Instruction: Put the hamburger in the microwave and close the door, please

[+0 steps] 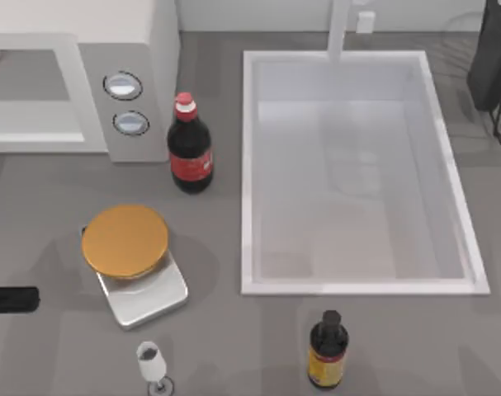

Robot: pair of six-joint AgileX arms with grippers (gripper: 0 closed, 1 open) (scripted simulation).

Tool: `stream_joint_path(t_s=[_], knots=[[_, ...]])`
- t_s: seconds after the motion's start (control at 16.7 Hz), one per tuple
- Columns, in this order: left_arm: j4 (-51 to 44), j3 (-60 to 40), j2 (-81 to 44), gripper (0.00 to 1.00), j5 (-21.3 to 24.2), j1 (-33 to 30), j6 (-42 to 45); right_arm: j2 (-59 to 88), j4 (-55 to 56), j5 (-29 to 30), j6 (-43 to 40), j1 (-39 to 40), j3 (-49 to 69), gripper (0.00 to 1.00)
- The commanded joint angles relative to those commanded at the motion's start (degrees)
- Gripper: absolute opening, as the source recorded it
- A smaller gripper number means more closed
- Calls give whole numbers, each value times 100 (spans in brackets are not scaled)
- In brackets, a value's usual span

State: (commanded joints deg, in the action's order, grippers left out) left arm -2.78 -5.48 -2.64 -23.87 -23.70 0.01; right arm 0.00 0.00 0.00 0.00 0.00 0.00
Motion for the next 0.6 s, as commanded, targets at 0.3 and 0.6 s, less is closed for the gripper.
stream_joint_path(t_s=[0.3, 0.6], knots=[[58, -324, -379, 0, -350, -350, 7, 0, 0, 0, 0, 0, 0, 100], [34, -347, -410, 0, -294, -279, 35, 0, 0, 0, 0, 0, 0, 100]])
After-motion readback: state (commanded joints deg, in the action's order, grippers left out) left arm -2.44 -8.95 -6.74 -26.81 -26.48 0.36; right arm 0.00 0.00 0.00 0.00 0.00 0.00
